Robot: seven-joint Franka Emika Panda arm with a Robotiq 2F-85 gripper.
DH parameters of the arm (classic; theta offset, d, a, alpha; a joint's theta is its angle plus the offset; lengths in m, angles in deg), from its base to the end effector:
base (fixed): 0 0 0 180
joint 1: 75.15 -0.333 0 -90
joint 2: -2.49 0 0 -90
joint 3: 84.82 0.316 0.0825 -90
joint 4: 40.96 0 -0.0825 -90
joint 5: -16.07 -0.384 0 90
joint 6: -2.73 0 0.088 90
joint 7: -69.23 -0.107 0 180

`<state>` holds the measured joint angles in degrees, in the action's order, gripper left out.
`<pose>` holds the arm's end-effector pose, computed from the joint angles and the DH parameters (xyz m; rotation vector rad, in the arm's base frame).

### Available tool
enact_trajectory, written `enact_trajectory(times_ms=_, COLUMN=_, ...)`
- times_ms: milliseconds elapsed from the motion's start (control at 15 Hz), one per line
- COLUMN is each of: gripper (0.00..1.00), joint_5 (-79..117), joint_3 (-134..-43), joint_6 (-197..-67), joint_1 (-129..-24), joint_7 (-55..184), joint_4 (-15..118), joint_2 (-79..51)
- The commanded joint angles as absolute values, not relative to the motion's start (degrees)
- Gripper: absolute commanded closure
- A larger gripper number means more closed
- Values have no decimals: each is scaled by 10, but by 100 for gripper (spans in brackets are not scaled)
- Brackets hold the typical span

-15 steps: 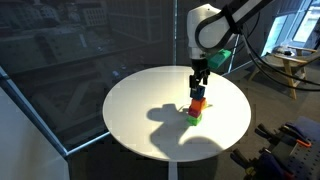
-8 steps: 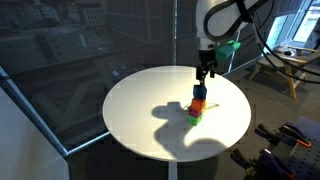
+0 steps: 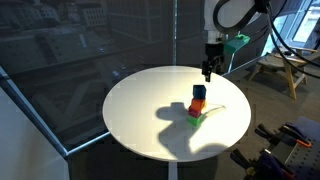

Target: Pick up the blue block and stack it on top of the orange block

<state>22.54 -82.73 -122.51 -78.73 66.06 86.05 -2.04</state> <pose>0.5231 0.0477 0.3328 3.0388 0.1733 -0.1566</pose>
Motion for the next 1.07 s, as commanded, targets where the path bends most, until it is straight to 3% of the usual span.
enact_trajectory(times_ms=0, gripper=0, joint_5=206, joint_3=-829, joint_6=-1202, joint_1=-779, joint_7=655, joint_4=892, joint_2=19)
enact_trajectory(times_ms=1000, gripper=0, joint_5=141, joint_3=-837, joint_6=-1248, joint_1=-772, joint_7=682, joint_4=1046, joint_2=171)
